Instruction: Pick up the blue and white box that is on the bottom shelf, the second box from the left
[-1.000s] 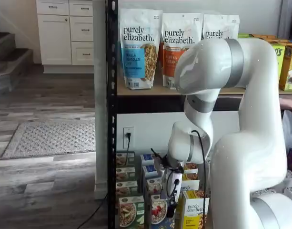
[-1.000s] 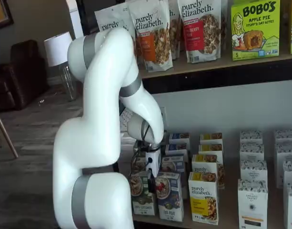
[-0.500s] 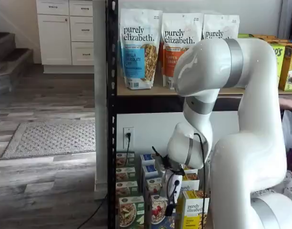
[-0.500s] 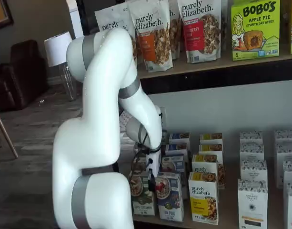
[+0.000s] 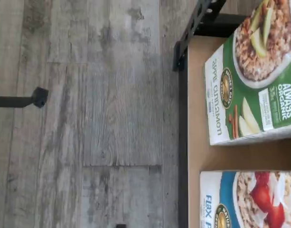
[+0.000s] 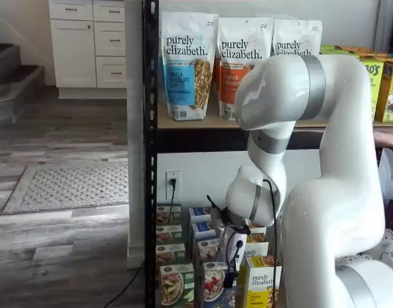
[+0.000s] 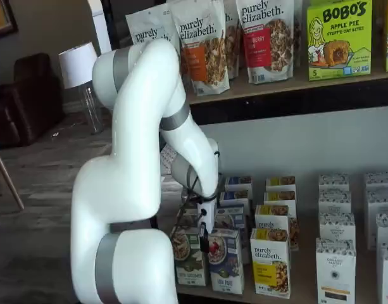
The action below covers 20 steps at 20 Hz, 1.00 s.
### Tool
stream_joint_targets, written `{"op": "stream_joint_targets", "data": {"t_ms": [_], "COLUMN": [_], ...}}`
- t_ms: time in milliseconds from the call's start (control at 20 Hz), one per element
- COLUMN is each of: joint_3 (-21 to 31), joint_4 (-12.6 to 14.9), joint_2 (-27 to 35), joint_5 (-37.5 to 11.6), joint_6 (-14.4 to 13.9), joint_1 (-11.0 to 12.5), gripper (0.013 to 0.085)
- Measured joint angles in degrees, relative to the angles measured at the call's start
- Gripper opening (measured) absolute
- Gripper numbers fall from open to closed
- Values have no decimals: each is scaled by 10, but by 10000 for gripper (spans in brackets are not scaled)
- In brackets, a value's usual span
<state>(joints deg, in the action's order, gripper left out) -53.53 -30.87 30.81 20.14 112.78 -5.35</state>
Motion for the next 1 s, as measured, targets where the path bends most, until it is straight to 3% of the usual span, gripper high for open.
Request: {"op": "stream_joint_targets", "data": {"t_ms": [150,400,1000], "joint_3": [-12,-30,-74], "joint_4": [-29,-53,-72], "joint_2": [11,27,64], "joint_5": [-4,-9,-2], "joint_6": [26,48,66], "joint_1": [0,-1,2], "gripper": [850,850,850]}}
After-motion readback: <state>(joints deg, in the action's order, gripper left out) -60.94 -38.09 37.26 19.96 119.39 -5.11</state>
